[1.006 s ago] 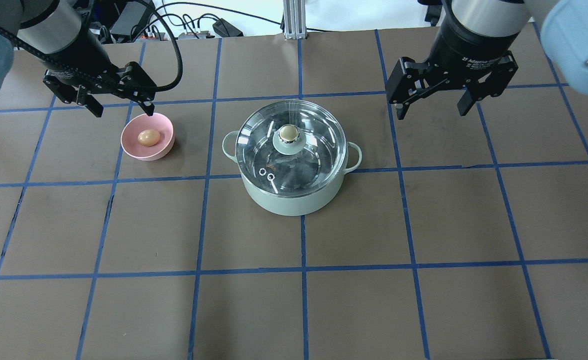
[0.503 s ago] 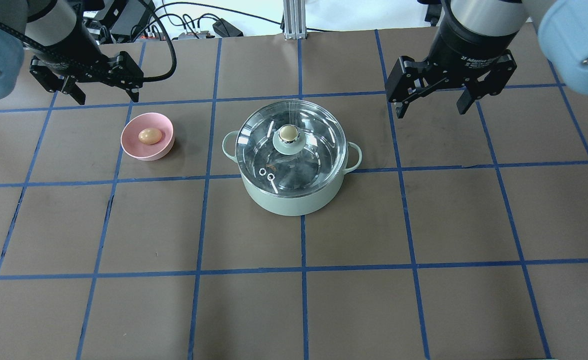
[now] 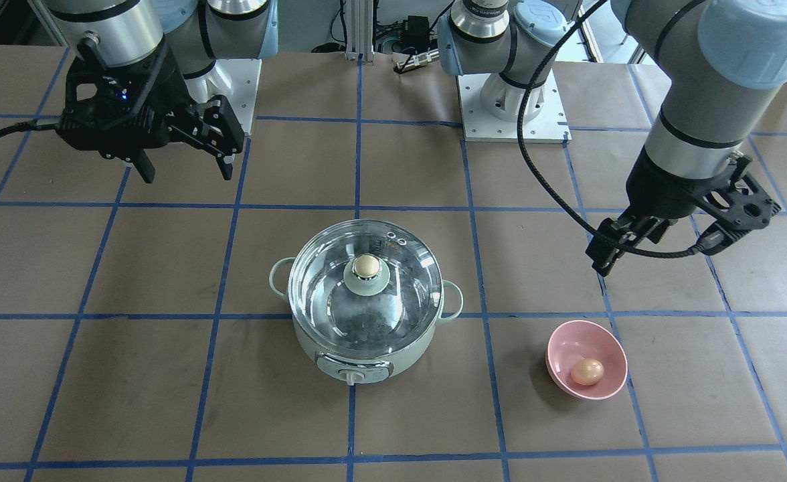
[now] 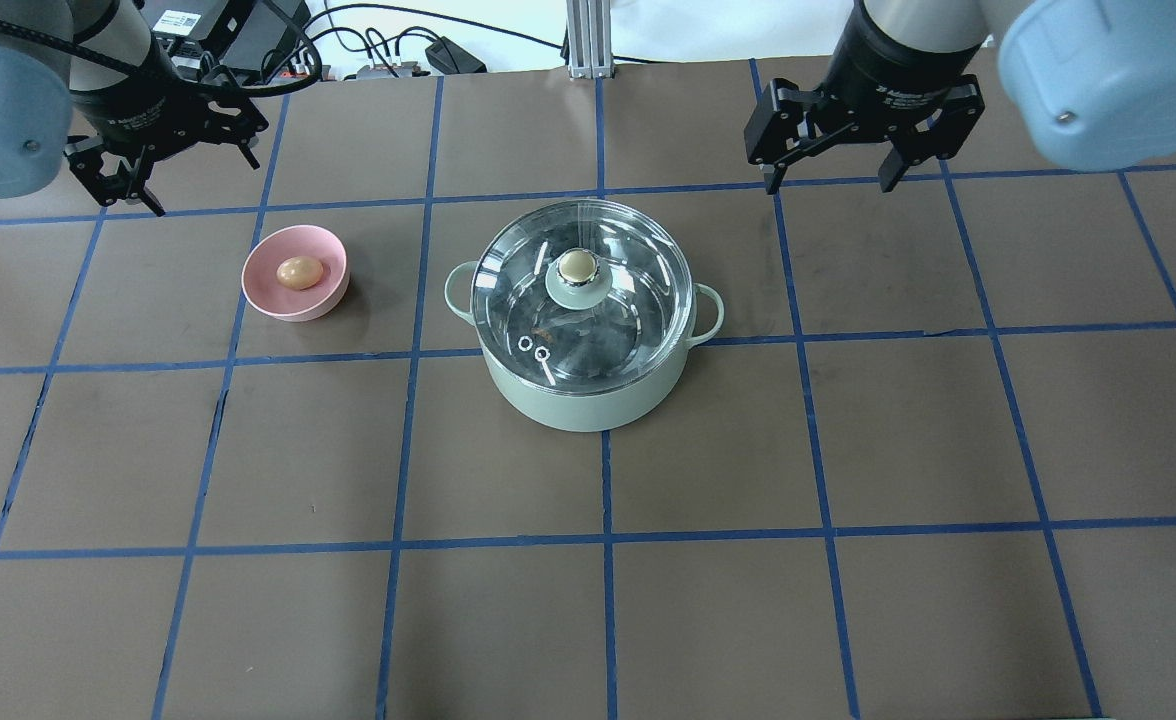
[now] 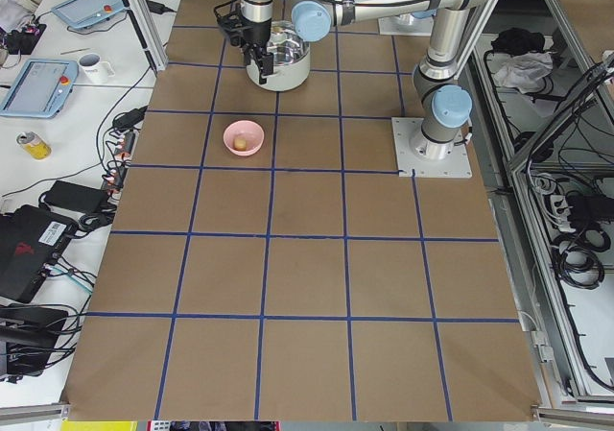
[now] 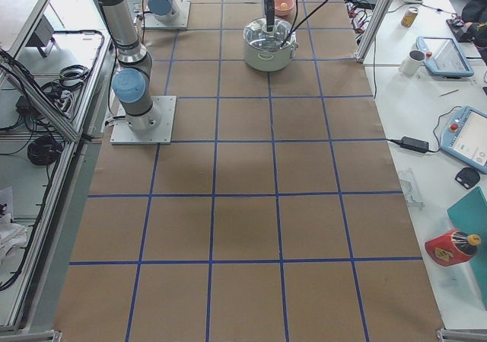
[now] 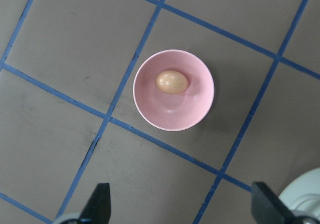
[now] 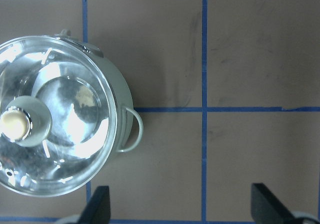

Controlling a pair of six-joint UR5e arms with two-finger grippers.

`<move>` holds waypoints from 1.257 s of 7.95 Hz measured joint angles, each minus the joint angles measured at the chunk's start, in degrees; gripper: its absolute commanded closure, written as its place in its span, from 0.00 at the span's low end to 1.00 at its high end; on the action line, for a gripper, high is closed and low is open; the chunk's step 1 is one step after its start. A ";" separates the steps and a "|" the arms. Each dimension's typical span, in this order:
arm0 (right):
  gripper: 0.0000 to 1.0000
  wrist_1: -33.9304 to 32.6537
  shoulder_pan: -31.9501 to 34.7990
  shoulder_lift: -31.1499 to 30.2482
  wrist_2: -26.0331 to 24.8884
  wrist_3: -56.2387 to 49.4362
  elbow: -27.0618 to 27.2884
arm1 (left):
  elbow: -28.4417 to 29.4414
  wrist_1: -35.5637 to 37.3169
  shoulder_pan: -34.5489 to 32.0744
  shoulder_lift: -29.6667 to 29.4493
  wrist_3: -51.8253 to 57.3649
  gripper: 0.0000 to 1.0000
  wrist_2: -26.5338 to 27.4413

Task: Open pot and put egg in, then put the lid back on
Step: 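Move the right gripper over the lid knob while the left nears the bowl, then grasp the lid knob with the right gripper while the left gripper lowers to the egg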

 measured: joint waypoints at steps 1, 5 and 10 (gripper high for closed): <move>0.00 -2.50 1.90 2.61 -0.04 4.53 -0.66 | -0.05 1.31 0.55 -0.46 -7.00 0.00 0.50; 0.00 -9.01 17.01 16.13 -4.35 23.97 -6.86 | -1.84 2.46 1.13 -2.84 -40.98 0.00 4.87; 0.08 -13.80 19.81 21.70 -4.82 27.94 -5.57 | -2.42 5.99 1.24 -8.93 -56.51 0.00 4.43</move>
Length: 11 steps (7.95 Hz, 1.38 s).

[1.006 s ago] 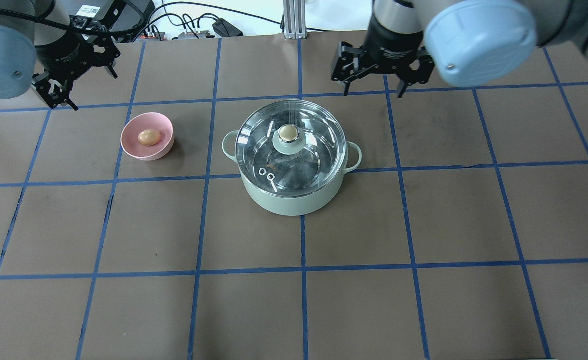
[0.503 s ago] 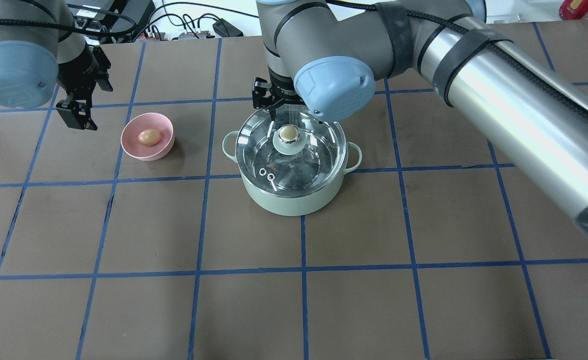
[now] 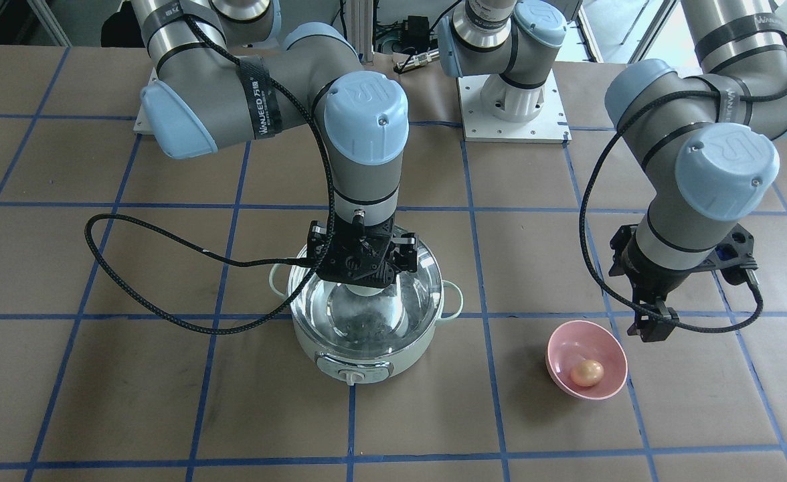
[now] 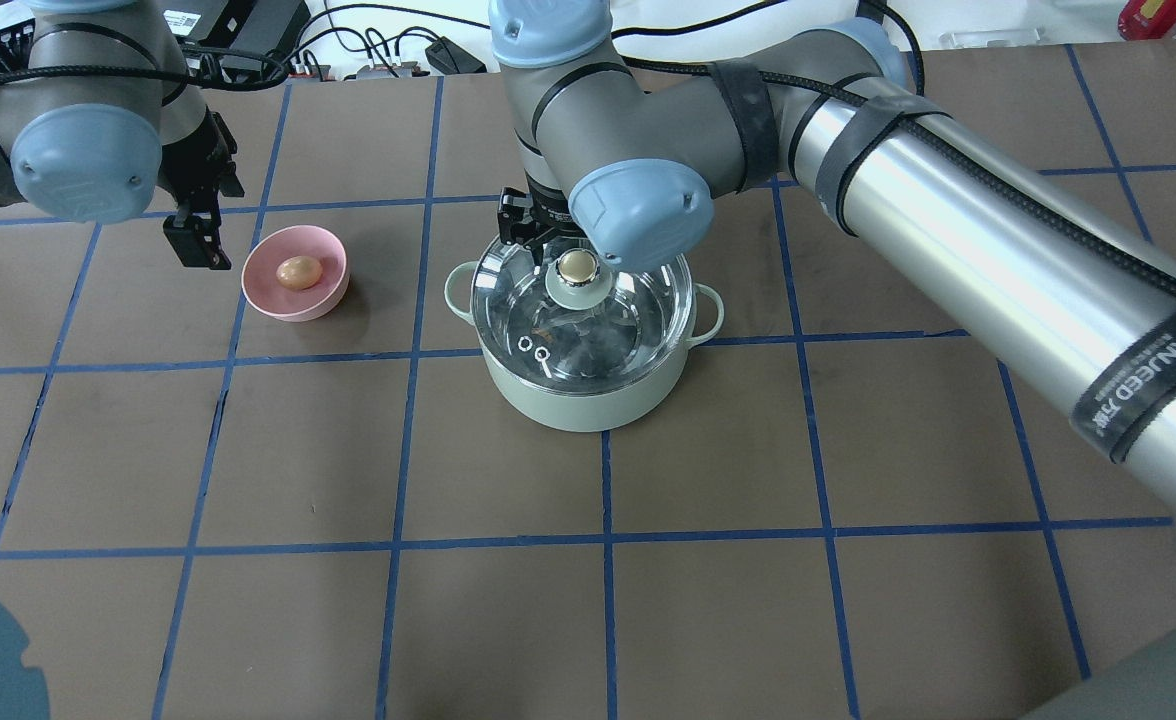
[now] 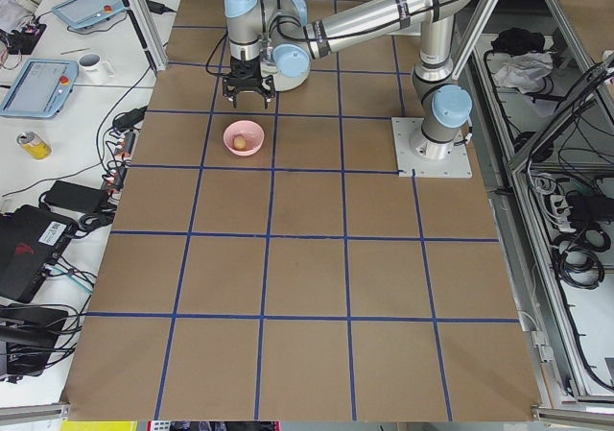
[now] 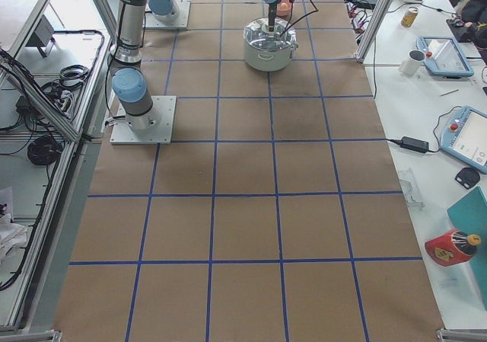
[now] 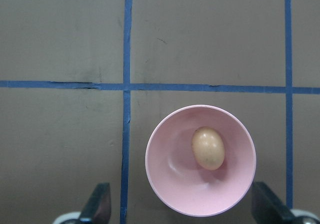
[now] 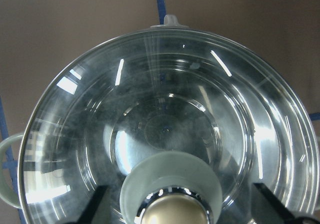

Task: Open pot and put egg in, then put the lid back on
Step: 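Grasp the lid knob with the right gripper while the left gripper lowers to the egg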

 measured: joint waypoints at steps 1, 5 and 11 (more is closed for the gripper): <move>0.15 -0.48 0.02 0.28 -0.03 0.07 0.35 | 0.02 1.39 0.07 -1.35 -1.31 0.00 -0.05; 0.73 -0.48 0.01 0.04 1.27 0.93 0.61 | 0.21 7.33 2.08 -7.66 -2.71 0.15 -2.29; 0.79 0.21 -0.38 -2.74 1.45 0.38 0.53 | 0.12 8.66 2.65 -11.08 -2.66 0.15 -5.51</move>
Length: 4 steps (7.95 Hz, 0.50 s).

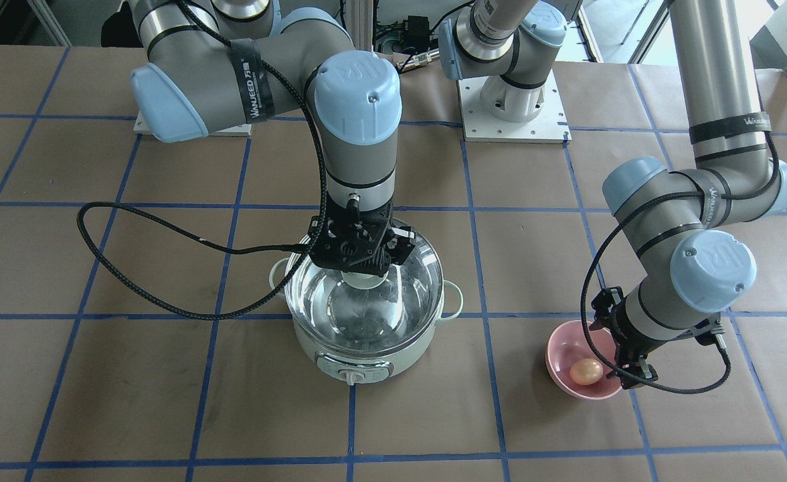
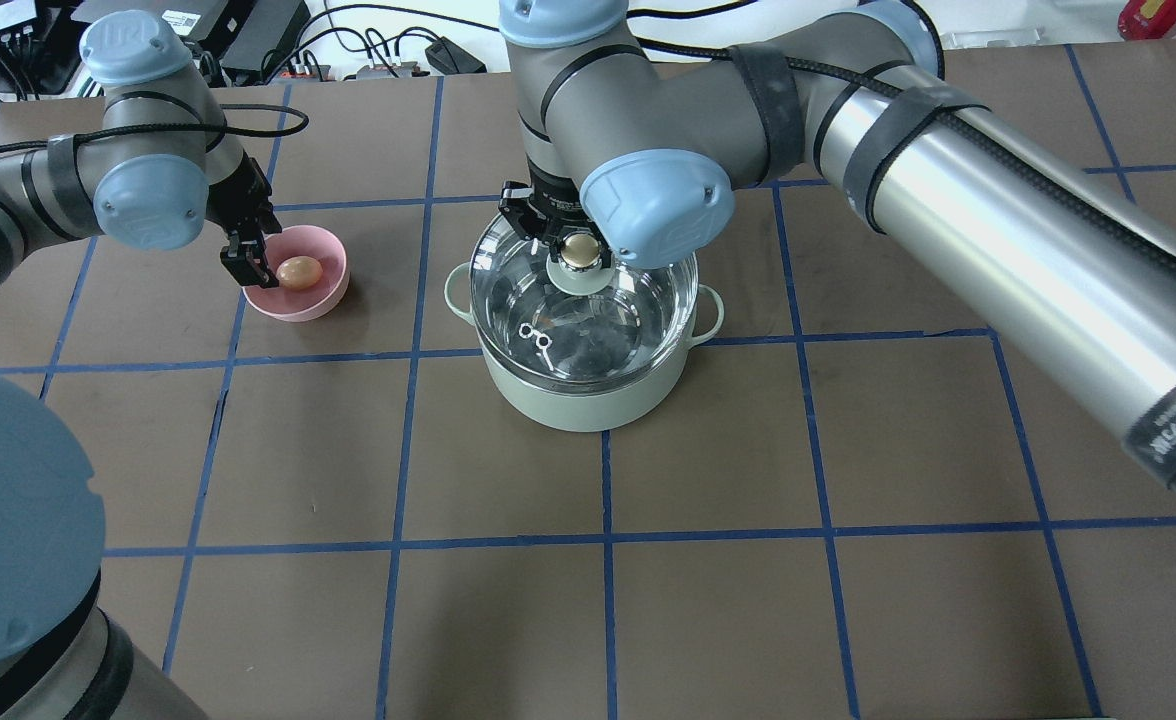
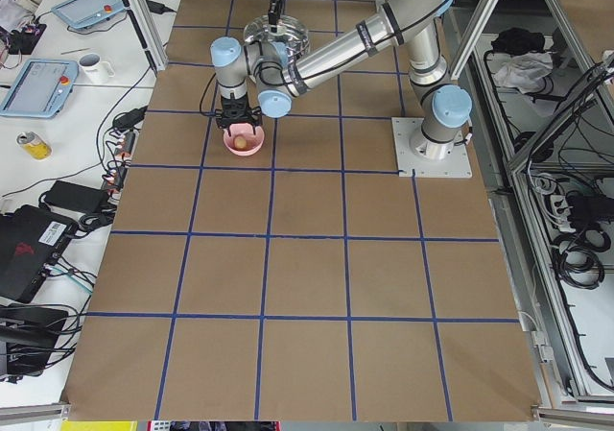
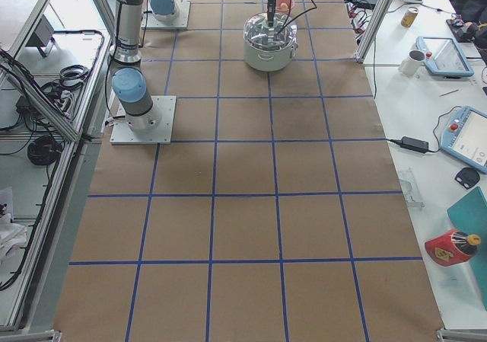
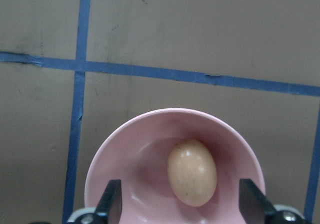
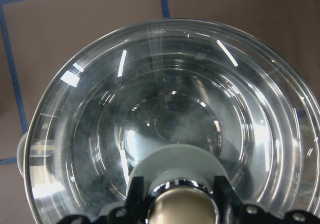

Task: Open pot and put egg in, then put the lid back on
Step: 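Grasp the lid knob with the right gripper while the left gripper lowers to the egg, then lift the glass lid off the pot and carry it farther from the robot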

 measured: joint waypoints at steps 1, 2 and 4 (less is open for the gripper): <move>0.79 1.58 -0.61 -2.04 -0.19 -0.49 -0.04 | 0.00 1.28 0.08 -0.70 -0.01 0.15 0.06; 0.78 4.17 -2.29 -4.54 -0.32 -2.11 -0.02 | -0.07 2.15 0.12 -1.35 -0.06 0.15 0.08; 0.77 11.34 -8.92 -10.92 -0.22 -7.79 0.32 | -0.21 2.67 0.15 -2.33 -0.11 0.15 0.12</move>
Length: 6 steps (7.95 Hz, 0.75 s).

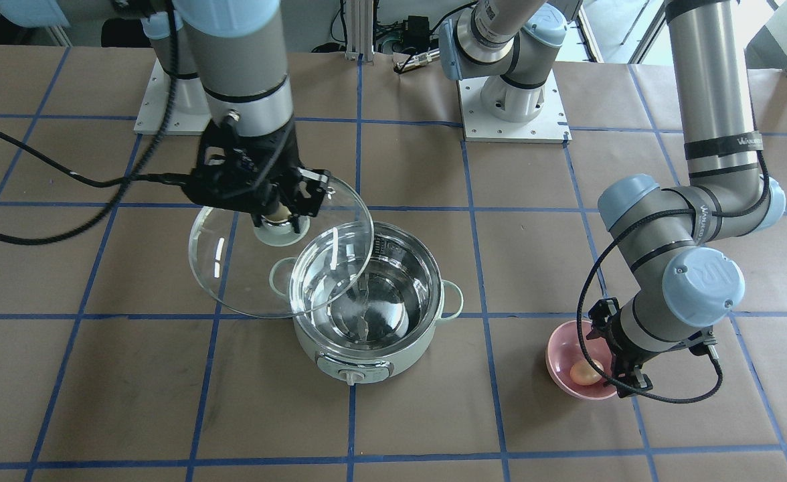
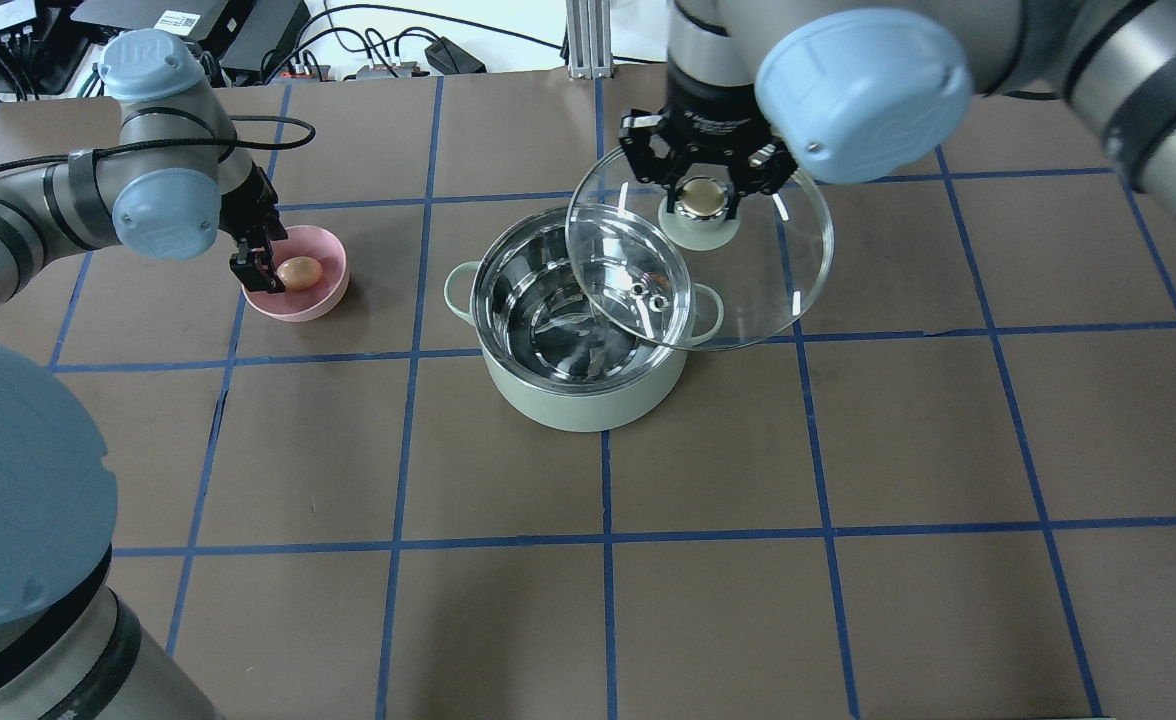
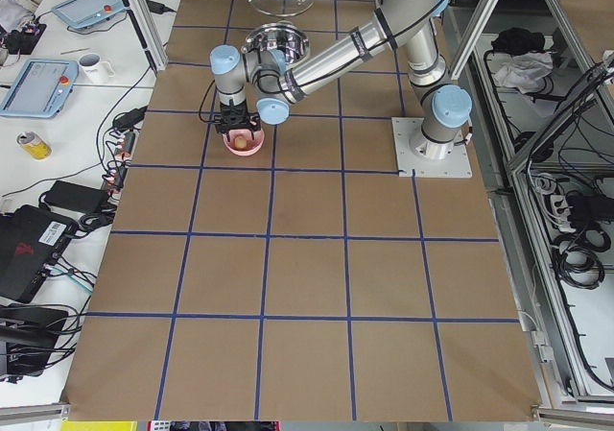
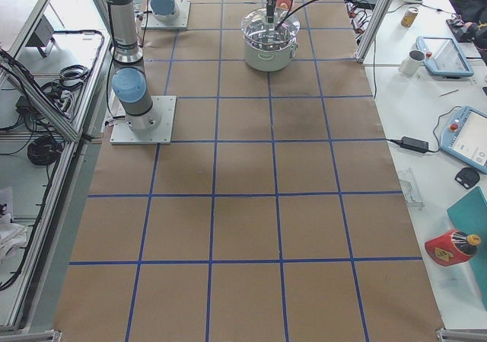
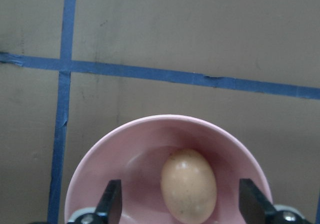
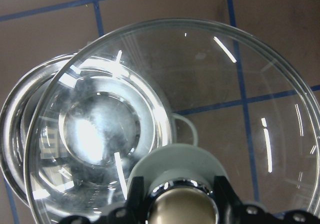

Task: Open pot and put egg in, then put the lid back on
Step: 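Lift the glass lid off the pot and carry it farther from the robot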

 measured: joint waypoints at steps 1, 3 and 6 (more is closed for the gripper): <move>0.77 3.83 -4.34 -3.75 0.10 -5.41 0.48 | -0.08 0.05 0.00 -0.54 -0.04 0.15 0.02; 0.77 8.99 -11.58 -9.02 0.99 -12.35 2.20 | -0.29 0.08 0.01 -0.95 -0.02 0.15 0.09; 0.77 9.97 -14.43 -10.73 2.33 -15.32 3.21 | -0.38 0.08 0.01 -1.21 -0.08 0.15 0.04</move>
